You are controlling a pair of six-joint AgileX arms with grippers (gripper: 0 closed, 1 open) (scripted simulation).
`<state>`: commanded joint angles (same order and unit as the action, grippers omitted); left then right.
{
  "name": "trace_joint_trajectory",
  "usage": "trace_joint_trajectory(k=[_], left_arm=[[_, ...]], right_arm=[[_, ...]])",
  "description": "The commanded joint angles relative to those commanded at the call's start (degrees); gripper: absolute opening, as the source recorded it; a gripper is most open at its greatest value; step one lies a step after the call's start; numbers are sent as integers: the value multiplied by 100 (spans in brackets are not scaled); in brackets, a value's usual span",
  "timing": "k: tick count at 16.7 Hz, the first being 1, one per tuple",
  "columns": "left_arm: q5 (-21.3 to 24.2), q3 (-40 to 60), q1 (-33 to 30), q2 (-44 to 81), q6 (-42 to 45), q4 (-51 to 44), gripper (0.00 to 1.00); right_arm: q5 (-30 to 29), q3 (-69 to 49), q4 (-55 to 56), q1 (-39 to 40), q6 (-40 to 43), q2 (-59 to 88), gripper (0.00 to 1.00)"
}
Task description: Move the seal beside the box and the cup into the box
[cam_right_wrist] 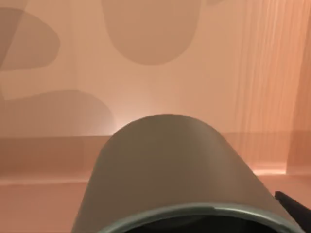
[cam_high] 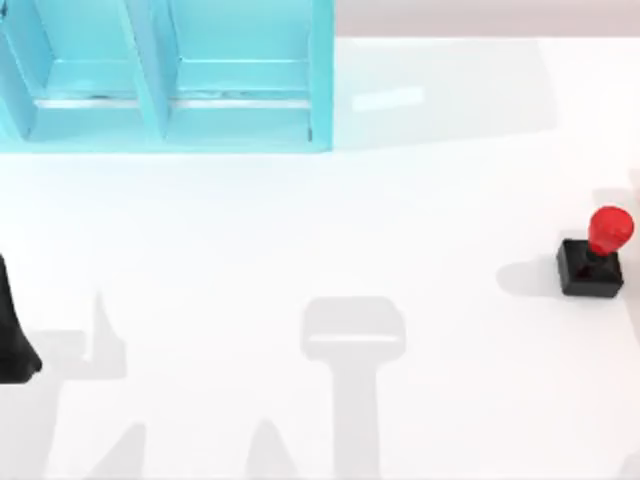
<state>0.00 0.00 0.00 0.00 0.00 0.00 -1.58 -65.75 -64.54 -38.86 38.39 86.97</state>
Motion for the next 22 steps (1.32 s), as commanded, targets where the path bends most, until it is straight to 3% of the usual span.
trace_joint_trajectory(k=[20,22], left_arm=[[0,0,0,0,0,0,100],[0,0,0,0,0,0,100]], right_arm=[[-10,1194,1527,137,-142,337,0],[-10,1194,1527,137,-142,337,15]])
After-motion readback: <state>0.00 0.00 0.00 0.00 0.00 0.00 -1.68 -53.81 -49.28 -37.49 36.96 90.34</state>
